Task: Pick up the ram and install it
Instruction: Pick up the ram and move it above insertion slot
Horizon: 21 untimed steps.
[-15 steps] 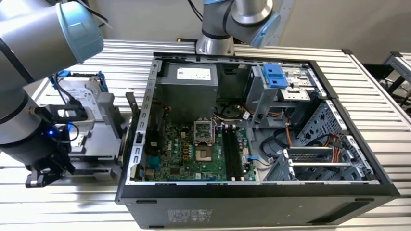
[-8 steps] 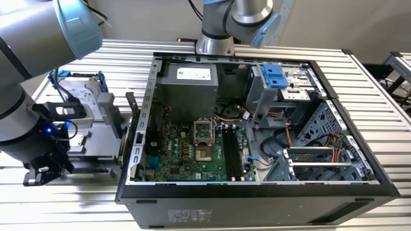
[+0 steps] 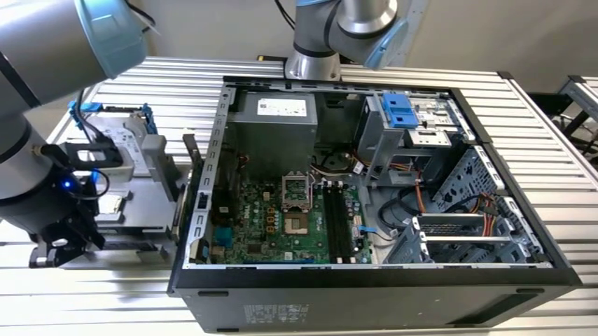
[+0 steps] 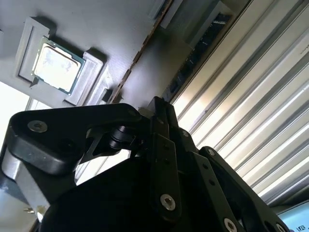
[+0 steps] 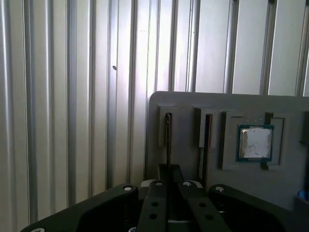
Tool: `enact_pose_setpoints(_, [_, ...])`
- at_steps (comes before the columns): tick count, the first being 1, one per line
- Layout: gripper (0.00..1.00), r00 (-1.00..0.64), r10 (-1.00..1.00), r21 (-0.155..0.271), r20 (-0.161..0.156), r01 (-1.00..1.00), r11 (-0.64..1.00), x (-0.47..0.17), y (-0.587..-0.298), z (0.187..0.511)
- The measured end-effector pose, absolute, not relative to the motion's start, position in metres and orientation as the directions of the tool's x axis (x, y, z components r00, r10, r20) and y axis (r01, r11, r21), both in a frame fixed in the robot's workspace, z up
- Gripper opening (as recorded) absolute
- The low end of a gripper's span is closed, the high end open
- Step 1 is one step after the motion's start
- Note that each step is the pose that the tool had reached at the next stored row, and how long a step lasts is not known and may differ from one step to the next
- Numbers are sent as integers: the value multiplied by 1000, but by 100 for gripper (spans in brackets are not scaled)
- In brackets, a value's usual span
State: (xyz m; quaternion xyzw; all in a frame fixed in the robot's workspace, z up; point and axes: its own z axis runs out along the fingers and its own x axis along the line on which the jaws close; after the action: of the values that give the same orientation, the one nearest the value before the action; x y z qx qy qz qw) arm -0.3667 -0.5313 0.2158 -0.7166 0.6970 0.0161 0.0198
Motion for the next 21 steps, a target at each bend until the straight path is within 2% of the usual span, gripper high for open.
enact_pose_setpoints(21, [0,28,-998,-6,-51,-1000,-28,-367,-531,232])
